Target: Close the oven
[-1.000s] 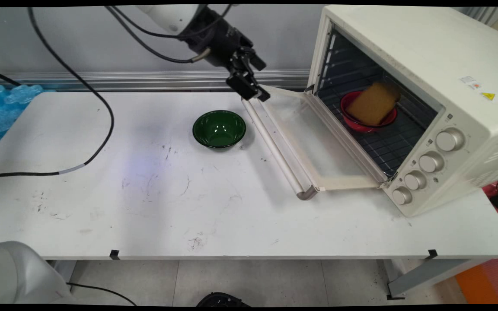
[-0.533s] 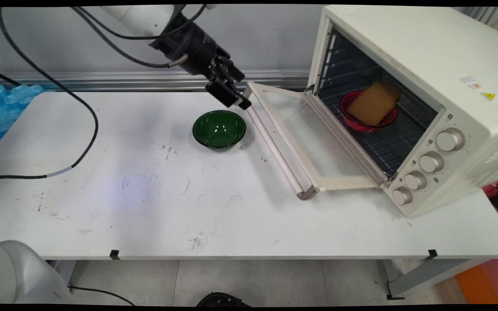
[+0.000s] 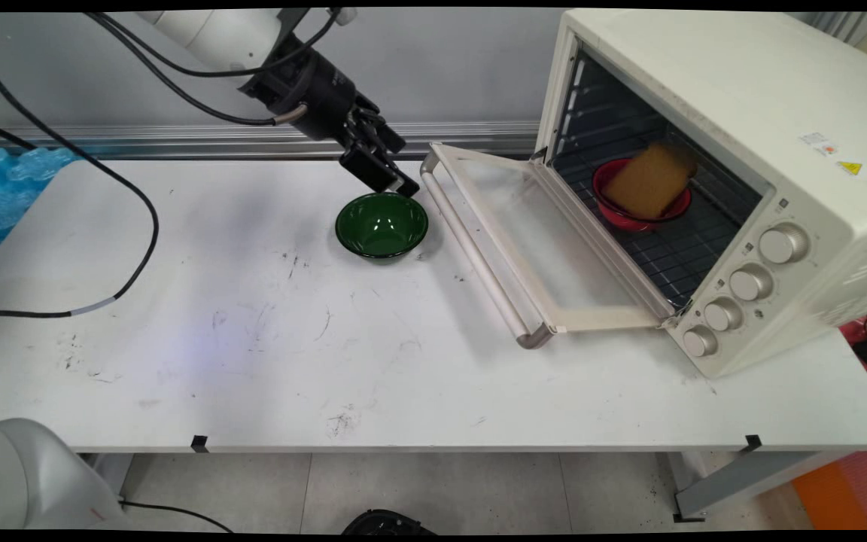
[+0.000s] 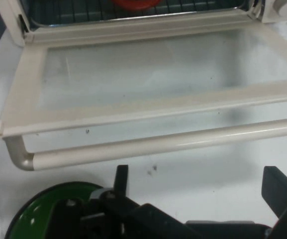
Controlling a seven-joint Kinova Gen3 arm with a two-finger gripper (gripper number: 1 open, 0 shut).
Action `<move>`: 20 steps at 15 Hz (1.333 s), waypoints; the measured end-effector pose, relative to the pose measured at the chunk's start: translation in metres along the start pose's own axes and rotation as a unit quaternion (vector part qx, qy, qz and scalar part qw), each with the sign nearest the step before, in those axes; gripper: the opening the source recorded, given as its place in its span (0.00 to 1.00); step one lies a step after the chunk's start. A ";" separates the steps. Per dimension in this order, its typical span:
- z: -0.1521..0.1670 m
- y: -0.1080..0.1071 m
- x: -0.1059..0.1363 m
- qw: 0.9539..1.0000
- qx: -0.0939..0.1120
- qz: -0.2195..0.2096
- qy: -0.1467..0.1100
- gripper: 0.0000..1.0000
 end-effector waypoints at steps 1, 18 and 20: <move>-0.001 -0.001 -0.002 1.000 0.000 -0.003 0.000 1.00; 0.022 -0.014 -0.052 0.998 0.000 -0.062 -0.002 0.00; 0.031 -0.017 -0.062 0.997 -0.001 -0.073 0.000 0.00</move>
